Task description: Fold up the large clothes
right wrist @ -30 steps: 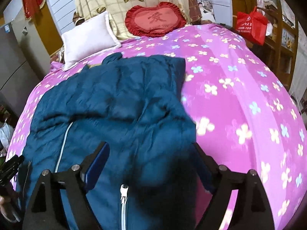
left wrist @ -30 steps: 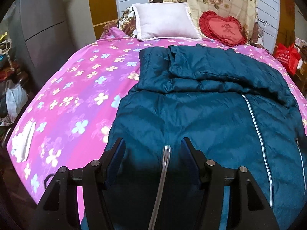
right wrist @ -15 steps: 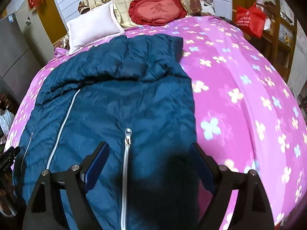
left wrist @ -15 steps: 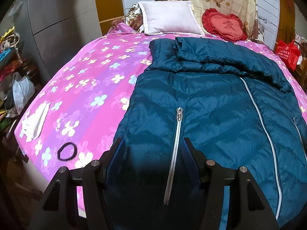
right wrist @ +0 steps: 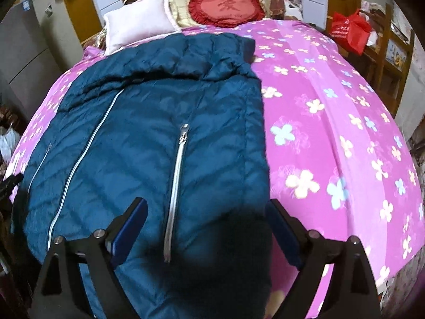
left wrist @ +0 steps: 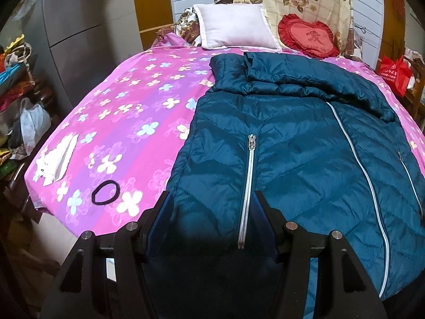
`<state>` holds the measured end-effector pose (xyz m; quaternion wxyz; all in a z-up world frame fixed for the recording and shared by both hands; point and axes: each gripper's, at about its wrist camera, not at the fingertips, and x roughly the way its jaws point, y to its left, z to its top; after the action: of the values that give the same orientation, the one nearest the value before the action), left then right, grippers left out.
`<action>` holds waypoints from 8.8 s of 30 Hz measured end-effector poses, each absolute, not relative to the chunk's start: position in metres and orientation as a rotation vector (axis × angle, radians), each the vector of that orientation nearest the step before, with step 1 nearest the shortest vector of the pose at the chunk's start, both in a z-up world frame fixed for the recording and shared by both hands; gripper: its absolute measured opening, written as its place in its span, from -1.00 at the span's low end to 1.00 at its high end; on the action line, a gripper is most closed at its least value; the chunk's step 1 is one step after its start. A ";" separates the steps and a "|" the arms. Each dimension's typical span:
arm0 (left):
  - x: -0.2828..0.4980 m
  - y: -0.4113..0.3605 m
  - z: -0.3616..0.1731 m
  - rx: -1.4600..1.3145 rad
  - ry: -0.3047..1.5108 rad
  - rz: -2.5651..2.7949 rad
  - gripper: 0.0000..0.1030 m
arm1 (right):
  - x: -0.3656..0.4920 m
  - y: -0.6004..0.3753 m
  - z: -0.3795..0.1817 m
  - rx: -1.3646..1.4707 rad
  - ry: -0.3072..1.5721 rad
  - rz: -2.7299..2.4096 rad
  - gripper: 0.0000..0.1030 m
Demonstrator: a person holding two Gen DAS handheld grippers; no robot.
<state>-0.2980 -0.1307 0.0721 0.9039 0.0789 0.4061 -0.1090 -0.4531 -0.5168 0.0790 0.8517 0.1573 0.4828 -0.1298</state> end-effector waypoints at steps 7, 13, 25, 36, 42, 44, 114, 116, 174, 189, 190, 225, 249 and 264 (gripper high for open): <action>-0.308 -0.122 0.068 0.161 0.853 -0.223 -0.19 | -0.468 -0.504 0.078 0.323 1.025 -0.248 0.84; -0.317 -0.114 0.067 0.159 0.857 -0.218 -0.18 | -0.479 -0.502 0.076 0.327 1.037 -0.241 0.86; -0.323 -0.092 0.066 0.114 0.879 -0.213 -0.18 | -0.487 -0.502 0.079 0.308 1.047 -0.255 0.88; -0.312 -0.043 0.049 -0.108 1.001 -0.277 -0.18 | -0.494 -0.510 0.073 0.317 1.067 -0.264 0.90; -0.308 -0.035 0.037 -0.112 1.043 -0.281 -0.18 | -0.503 -0.520 0.068 0.328 1.082 -0.260 0.91; -0.308 -0.035 0.034 -0.134 1.064 -0.299 -0.18 | -0.507 -0.525 0.065 0.343 1.084 -0.263 0.92; -0.184 -0.118 0.181 -0.114 0.748 -0.358 -1.00 | -0.393 -0.564 0.176 0.388 0.661 -0.055 -0.62; -0.164 -0.127 0.184 -0.114 0.738 -0.343 -1.00 | -0.371 -0.574 0.179 0.400 0.659 -0.073 -0.62; -0.012 -0.240 0.075 -0.008 0.838 -0.216 -0.36 | -0.057 -0.550 0.095 0.115 0.831 -0.118 0.93; -0.004 -0.243 0.073 0.044 0.844 -0.219 -0.32 | -0.019 -0.565 0.049 0.137 0.921 -0.283 0.99; -0.004 -0.243 0.073 0.041 0.847 -0.217 -0.32 | -0.025 -0.564 0.055 0.149 0.907 -0.278 0.99; 0.009 -0.242 0.068 0.034 0.878 -0.210 -0.18 | -0.047 -0.558 0.078 0.083 0.839 -0.244 0.93; 0.015 -0.246 0.062 0.059 0.878 -0.209 -0.04 | -0.093 -0.616 0.065 0.209 0.846 -0.352 0.99; 0.014 -0.247 0.061 0.051 0.880 -0.202 0.00 | -0.094 -0.638 0.034 0.219 0.849 -0.391 0.99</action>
<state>0.0142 -0.2468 0.0607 0.8995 0.0245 0.4252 -0.0975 -0.0940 -0.6379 0.0337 0.8869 0.1053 0.4085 -0.1882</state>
